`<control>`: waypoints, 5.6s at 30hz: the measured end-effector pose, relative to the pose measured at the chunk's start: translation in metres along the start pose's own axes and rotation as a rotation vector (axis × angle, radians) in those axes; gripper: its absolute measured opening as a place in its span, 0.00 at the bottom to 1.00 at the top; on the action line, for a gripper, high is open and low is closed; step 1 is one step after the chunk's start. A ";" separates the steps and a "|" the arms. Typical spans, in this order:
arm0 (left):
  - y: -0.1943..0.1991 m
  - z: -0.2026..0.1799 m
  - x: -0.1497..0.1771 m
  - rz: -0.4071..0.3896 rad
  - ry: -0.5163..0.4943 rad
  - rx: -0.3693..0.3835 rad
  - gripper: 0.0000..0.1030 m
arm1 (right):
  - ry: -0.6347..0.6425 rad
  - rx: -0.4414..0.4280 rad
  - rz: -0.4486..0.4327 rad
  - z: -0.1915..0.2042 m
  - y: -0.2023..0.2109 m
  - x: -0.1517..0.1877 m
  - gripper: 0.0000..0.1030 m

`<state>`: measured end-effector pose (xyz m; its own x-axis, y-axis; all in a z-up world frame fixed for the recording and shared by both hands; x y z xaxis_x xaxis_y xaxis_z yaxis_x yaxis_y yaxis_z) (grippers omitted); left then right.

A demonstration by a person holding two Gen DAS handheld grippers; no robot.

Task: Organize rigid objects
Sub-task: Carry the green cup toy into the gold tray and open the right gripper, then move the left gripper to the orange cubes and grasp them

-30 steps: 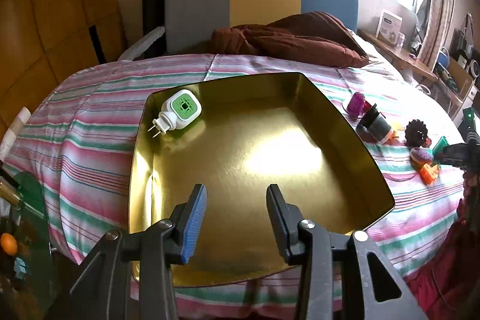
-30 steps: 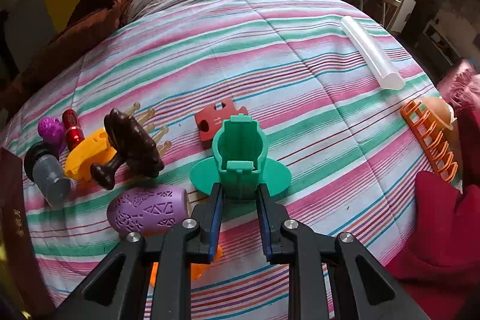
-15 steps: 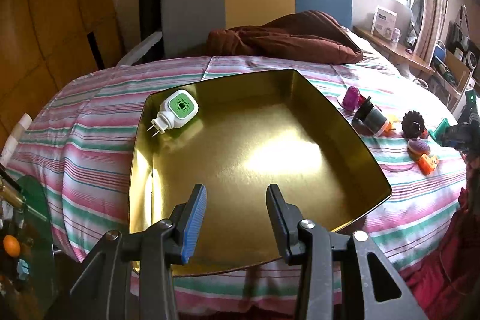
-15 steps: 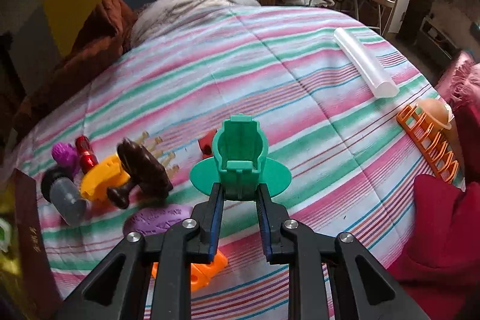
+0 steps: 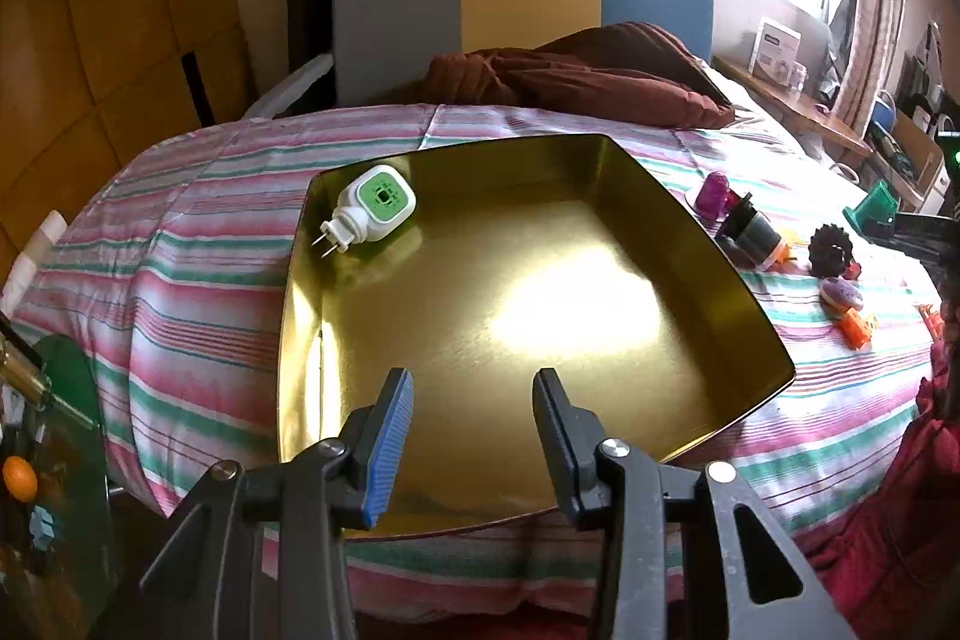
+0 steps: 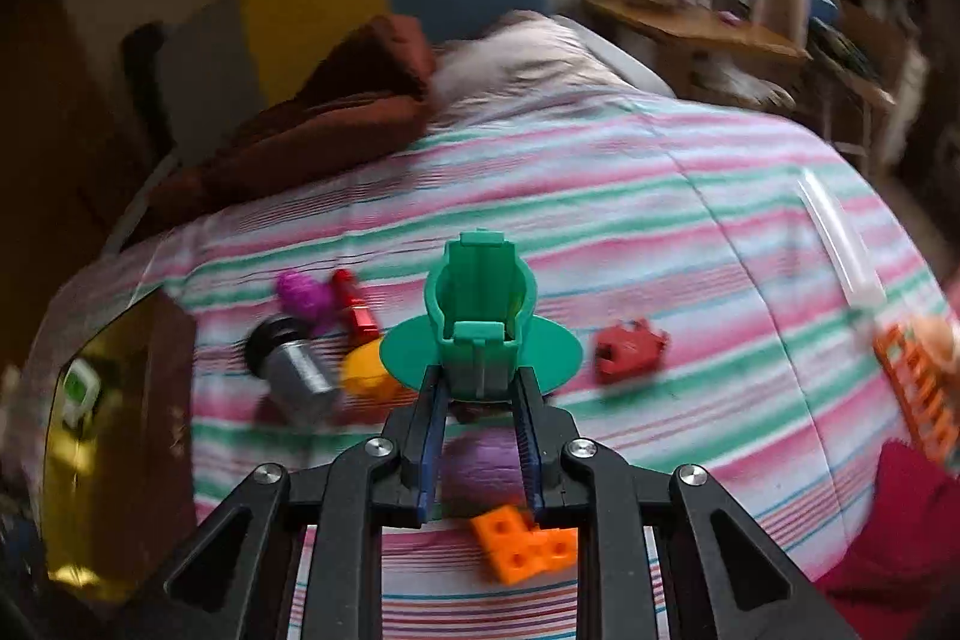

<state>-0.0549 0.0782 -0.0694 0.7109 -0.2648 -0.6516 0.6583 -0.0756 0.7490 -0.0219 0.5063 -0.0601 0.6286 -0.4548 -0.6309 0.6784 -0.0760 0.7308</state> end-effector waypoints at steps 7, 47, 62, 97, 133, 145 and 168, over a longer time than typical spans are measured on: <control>0.000 0.012 0.003 -0.001 0.027 -0.006 0.40 | 0.075 -0.081 0.000 0.051 0.008 0.000 0.21; -0.014 0.120 0.036 0.058 0.257 -0.111 0.40 | 0.537 -0.461 0.505 0.425 -0.146 0.116 0.26; -0.010 0.125 0.031 0.042 0.271 -0.122 0.40 | 0.507 -0.503 0.419 0.404 -0.112 0.112 0.60; 0.023 0.017 0.002 -0.024 0.026 0.038 0.40 | 0.350 -0.337 0.062 0.230 0.004 0.040 0.74; -0.014 -0.362 -0.010 0.169 -0.516 0.625 0.70 | -0.556 -0.104 -0.157 -0.111 0.035 0.030 0.85; -0.048 -0.396 -0.006 0.148 -0.587 0.583 0.40 | -0.554 -0.124 -0.152 -0.109 0.033 0.029 0.85; -0.010 -0.273 0.054 0.085 -0.536 0.533 0.40 | -0.318 -0.101 0.171 -0.057 -0.028 0.039 0.96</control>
<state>0.0444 0.3273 -0.1452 0.4467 -0.7107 -0.5435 0.3019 -0.4521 0.8393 0.0051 0.5411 -0.1195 0.5977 -0.7072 -0.3777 0.6179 0.1061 0.7791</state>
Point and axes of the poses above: each gripper's, at about its wrist camera, not at the fingertips, and y roughly against the way its jaws point, z to its left, x to its underside, the point moved 5 cm from there along -y, roughly the way its jaws point, and after that the axes turned 9 degrees about -x, right-handed, at the moved point
